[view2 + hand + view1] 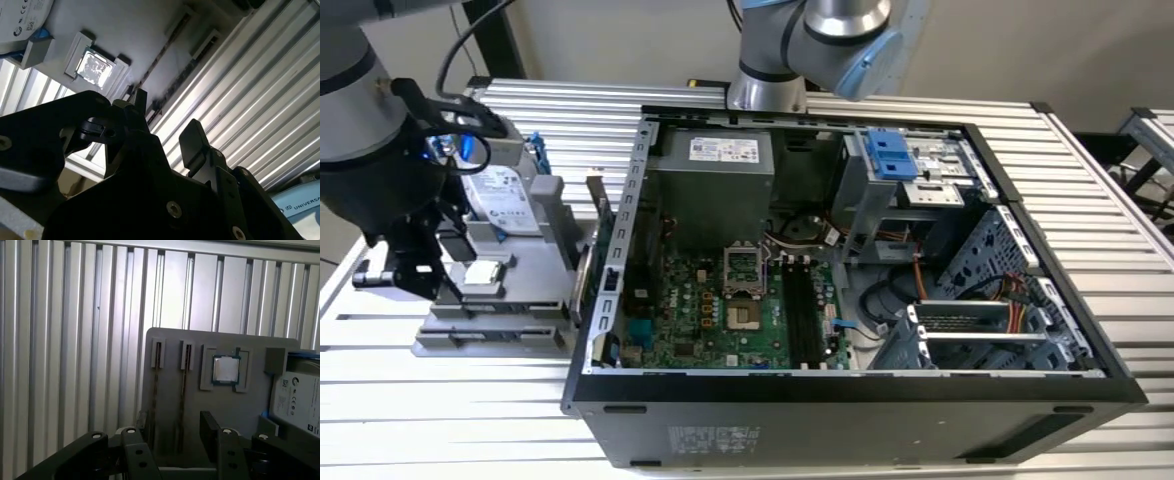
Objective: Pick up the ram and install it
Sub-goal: 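Pick up the ram and move it above insertion slot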
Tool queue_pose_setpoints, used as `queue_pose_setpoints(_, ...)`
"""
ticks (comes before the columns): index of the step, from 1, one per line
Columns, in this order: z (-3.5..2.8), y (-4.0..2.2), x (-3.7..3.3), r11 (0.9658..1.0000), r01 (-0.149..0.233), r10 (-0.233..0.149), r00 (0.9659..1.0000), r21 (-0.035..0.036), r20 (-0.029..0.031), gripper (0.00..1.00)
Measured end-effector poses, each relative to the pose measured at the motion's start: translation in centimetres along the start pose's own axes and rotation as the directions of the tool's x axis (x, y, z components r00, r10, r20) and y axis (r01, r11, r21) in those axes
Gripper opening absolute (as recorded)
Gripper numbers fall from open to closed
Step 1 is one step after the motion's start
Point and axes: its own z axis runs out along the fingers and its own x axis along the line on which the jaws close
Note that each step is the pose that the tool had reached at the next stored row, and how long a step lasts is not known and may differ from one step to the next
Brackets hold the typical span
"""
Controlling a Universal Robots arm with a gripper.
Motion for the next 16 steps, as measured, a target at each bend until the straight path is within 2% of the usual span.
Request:
queue_pose_setpoints(7,1.23,-0.02,0.12,1.0,-0.003,0.003,1.0,0.0002,-0.0005,1.0)
queue_pose_setpoints(13,2.15,-0.04,0.17,0.9997,-0.023,0.023,0.9997,0.001,-0.0003,1.0)
queue_pose_setpoints(16,2.54,-0.04,0.18,0.9996,-0.028,0.028,0.9996,0.0011,-0.0023,1.0)
